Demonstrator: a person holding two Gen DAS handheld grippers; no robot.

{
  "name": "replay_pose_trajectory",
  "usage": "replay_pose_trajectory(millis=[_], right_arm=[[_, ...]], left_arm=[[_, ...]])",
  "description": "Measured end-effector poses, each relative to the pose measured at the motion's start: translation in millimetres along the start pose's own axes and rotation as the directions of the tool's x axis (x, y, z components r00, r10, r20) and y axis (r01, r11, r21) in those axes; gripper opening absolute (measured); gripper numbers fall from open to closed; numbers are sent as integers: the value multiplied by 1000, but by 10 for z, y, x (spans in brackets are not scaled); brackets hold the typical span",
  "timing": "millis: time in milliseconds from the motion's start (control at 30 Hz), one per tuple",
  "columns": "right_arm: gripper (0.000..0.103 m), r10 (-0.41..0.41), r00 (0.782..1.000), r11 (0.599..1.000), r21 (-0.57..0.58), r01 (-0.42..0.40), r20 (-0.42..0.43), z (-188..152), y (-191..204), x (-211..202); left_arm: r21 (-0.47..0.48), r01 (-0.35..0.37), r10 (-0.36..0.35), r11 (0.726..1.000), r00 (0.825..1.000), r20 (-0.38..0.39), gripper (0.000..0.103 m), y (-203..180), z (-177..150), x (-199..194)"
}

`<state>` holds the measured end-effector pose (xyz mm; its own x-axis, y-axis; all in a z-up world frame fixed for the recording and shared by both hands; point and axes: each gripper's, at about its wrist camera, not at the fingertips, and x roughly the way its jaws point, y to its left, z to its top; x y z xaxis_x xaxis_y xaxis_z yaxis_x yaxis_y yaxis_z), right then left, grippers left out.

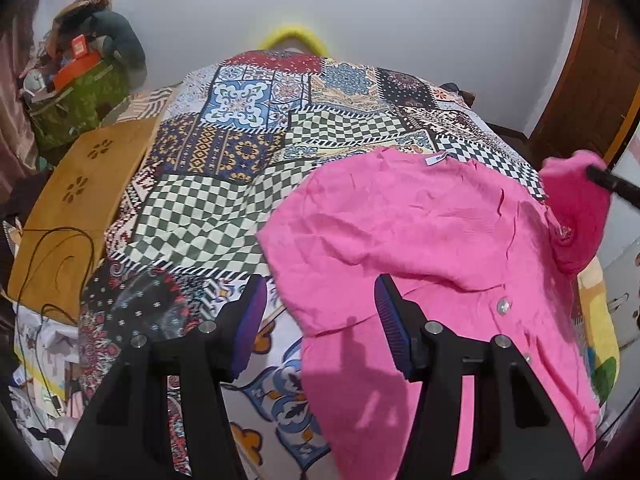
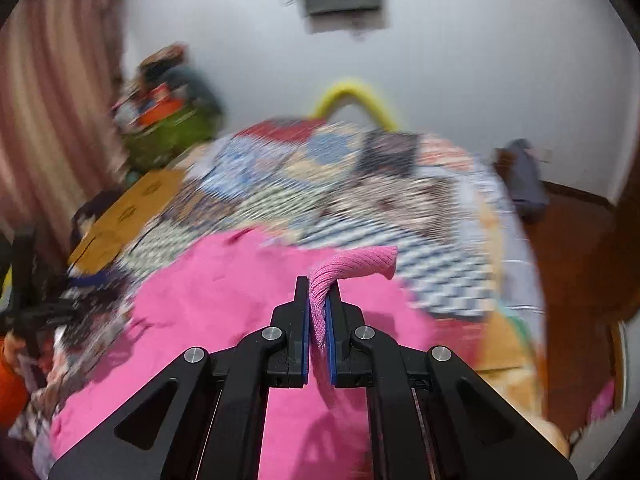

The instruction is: Fold small clothes

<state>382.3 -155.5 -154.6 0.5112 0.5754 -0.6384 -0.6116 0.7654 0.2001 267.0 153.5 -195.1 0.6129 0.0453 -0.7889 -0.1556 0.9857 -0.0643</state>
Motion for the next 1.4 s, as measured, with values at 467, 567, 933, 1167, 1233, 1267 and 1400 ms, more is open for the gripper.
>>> replay_pose_trajectory(millis=[467, 567, 933, 1167, 1233, 1267, 1400], right_arm=[[40, 88, 959, 988, -96, -118, -269, -598, 510, 617], [47, 82, 973, 995, -41, -93, -216, -557, 355, 386], [47, -46, 984, 993, 97, 63, -169, -744, -409, 49], [47, -15, 979, 988, 146, 46, -204, -959, -589, 141], [47, -1, 978, 988, 153, 34, -211, -999, -611, 176], [47, 5, 977, 987, 155, 29, -212, -1012, -607, 188], [47, 23, 976, 988, 157, 12, -218, -1035, -588, 246]], left_arm=[[-12, 21, -21, 1000, 999, -28, 56, -107, 34, -89], [15, 47, -46, 999, 998, -36, 64, -353, 123, -63], [234, 116, -91, 965, 989, -114, 65, -1763, 244, 411], [371, 24, 24, 928, 992, -125, 19, -2235, 160, 841], [364, 10, 38, 931, 991, -125, 9, -2184, 153, 887], [355, 15, 28, 935, 993, -118, 9, -2135, 161, 865], [305, 16, 0, 952, 999, -52, 9, -1853, 190, 573]])
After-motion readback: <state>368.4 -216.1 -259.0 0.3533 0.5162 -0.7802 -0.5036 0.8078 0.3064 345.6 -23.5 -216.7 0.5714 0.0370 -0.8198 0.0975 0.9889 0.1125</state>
